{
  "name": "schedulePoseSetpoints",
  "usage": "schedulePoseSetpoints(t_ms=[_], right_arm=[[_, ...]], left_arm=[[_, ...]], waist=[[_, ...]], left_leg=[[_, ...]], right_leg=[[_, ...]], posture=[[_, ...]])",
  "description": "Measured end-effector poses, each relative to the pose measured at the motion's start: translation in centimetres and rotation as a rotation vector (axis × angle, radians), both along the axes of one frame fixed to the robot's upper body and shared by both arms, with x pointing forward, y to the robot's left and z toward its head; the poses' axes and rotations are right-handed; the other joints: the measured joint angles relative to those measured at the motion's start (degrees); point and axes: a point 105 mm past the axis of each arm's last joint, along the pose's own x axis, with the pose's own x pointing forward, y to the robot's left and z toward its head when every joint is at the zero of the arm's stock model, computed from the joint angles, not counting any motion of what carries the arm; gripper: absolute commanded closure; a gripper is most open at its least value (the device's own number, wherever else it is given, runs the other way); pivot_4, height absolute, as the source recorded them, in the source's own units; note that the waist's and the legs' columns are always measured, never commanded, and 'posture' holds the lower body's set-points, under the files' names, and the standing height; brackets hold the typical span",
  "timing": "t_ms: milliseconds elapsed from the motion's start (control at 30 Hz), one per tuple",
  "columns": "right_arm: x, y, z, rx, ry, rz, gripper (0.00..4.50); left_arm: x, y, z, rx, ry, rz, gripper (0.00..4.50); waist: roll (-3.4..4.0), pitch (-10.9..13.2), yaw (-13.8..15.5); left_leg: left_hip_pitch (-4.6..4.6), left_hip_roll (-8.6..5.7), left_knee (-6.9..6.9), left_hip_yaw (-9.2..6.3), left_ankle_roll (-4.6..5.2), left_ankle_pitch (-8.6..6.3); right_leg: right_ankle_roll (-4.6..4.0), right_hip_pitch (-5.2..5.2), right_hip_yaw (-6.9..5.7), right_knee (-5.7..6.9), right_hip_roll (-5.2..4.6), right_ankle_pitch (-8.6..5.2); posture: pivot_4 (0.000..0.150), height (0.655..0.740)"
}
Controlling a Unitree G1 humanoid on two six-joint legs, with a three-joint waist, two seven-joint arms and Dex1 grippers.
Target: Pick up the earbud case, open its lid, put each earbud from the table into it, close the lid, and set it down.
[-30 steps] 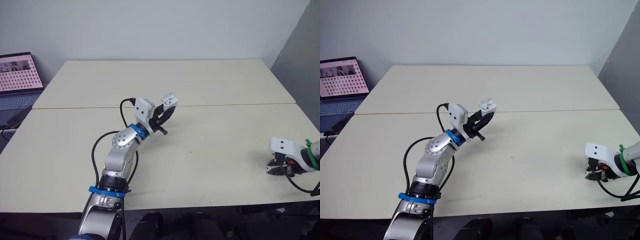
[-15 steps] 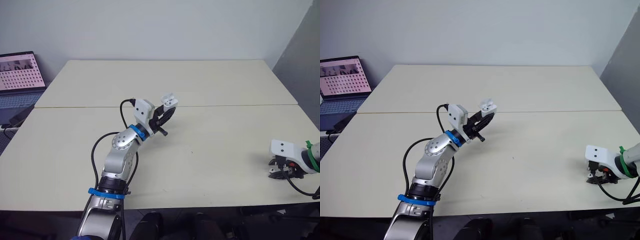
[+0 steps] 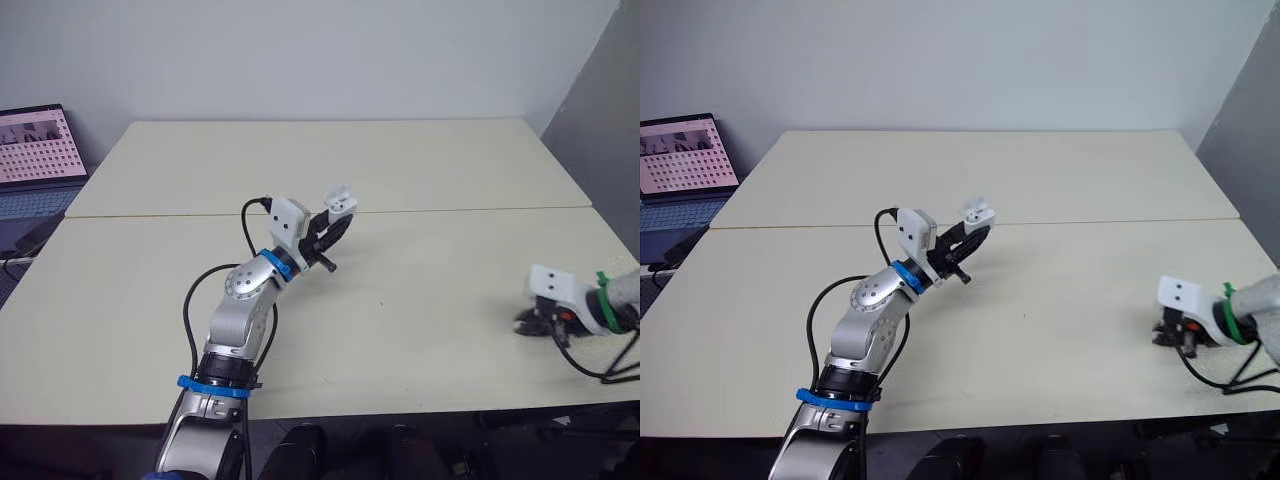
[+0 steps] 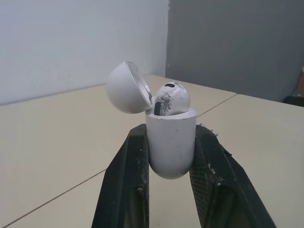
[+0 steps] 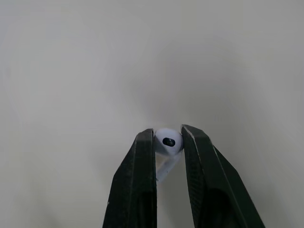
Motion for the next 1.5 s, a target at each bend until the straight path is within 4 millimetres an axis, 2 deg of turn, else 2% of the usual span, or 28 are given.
schedulePoseSetpoints(t_ms=[33, 100, 167, 233, 267, 300, 367, 433, 533, 633, 833, 1500], right_arm=[[1.4, 2.1, 1.5, 0.123, -0.075, -0.010, 4.08], [4.2, 7.6, 6.8, 0.474, -0.251, -0.043, 4.08], [4.8, 11.4, 12.5, 0.721, -0.379, -0.036, 4.08], [4.3, 13.5, 16.9, 0.912, -0.471, -0.039, 4.08], [4.0, 13.9, 17.5, 0.948, -0.477, -0.038, 4.08], [3.8, 14.4, 17.7, 0.994, -0.468, -0.046, 4.08], [3.7, 15.3, 16.9, 1.060, -0.406, -0.075, 4.08], [3.8, 15.7, 16.2, 1.084, -0.369, -0.100, 4.08], [3.6, 16.0, 16.5, 1.098, -0.378, -0.105, 4.08], [3.4, 16.6, 16.1, 1.083, -0.384, -0.092, 4.08], [3.6, 16.8, 14.1, 1.012, -0.389, -0.103, 4.08], [3.3, 16.6, 13.1, 0.814, -0.569, 0.020, 4.08]], left_arm=[[0.0, 0.0, 0.0, -0.007, 0.000, 0.000, 3.75], [-0.1, -0.2, 0.3, -0.033, 0.004, -0.014, 3.75], [-0.6, -1.2, 0.6, -0.062, 0.010, -0.060, 3.75], [-1.0, -1.5, 1.0, -0.086, 0.034, -0.109, 3.75], [-1.1, -1.4, 1.1, -0.095, 0.041, -0.119, 3.75], [-1.3, -1.4, 1.2, -0.105, 0.057, -0.136, 3.75], [-1.7, -1.6, 1.5, -0.117, 0.084, -0.191, 3.75], [-2.0, -1.9, 1.9, -0.112, 0.091, -0.238, 3.75], [-2.3, -2.4, 2.8, -0.108, 0.077, -0.292, 3.75], [-2.4, -2.5, 3.1, -0.106, 0.070, -0.313, 3.75], [-2.4, -2.7, 3.5, -0.102, 0.064, -0.323, 3.75], [-2.6, -2.9, 3.4, -0.096, 0.068, -0.349, 3.75]], waist=[[-0.02, 0.01, -0.08], [-0.02, 0.05, -0.54], [-0.04, 0.05, -0.08], [-0.09, 0.02, 0.83], [-0.12, 0.01, 1.16], [-0.14, -0.01, 1.40], [-0.13, 0.00, 1.49], [-0.11, 0.01, 1.37], [-0.09, 0.00, 1.06], [-0.08, -0.01, 0.28], [-0.08, 0.00, -0.10], [-0.08, 0.00, -0.05]], left_leg=[[0.01, 0.08, 0.00, 0.05, -0.06, 0.03], [-0.01, 0.29, -0.02, 0.17, -0.16, 0.08], [-0.02, 0.33, -0.06, 0.06, -0.25, 0.12], [-0.04, 0.35, -0.06, -0.18, -0.34, 0.08], [-0.05, 0.35, -0.04, -0.20, -0.36, 0.06], [-0.07, 0.34, -0.04, -0.20, -0.36, 0.06], [-0.09, 0.25, -0.02, -0.11, -0.33, 0.06], [-0.08, 0.25, -0.01, -0.04, -0.29, 0.07], [0.00, 0.37, -0.03, -0.03, -0.08, -0.03], [0.05, 0.50, -0.10, -0.01, -0.10, -0.03], [0.05, 0.54, -0.10, 0.03, -0.13, -0.02], [0.05, 0.57, -0.10, 0.06, -0.11, -0.04]], right_leg=[[-0.03, 0.00, 0.01, 0.01, 0.04, 0.02], [-0.20, -0.08, 0.08, 0.00, 0.18, 0.13], [-0.22, -0.10, 0.01, 0.03, 0.25, 0.14], [-0.24, -0.06, -0.12, -0.03, 0.33, 0.15], [-0.24, -0.04, -0.14, -0.07, 0.35, 0.15], [-0.24, -0.04, -0.13, -0.11, 0.35, 0.15], [-0.26, -0.05, 0.00, -0.09, 0.31, 0.16], [-0.31, -0.09, 0.06, -0.06, 0.31, 0.21], [-0.36, -0.10, 0.07, -0.02, 0.43, 0.24], [-0.43, -0.09, 0.05, 0.01, 0.52, 0.28], [-0.45, -0.11, 0.10, 0.01, 0.59, 0.29], [-0.45, -0.11, 0.13, -0.02, 0.61, 0.28]], posture=[[0.150, 0.7400], [0.150, 0.7400], [0.150, 0.7400], [0.150, 0.7400], [0.150, 0.7400], [0.150, 0.7400], [0.150, 0.7400], [0.150, 0.7400], [0.150, 0.7400], [0.150, 0.7400], [0.150, 0.7400], [0.150, 0.7400]])
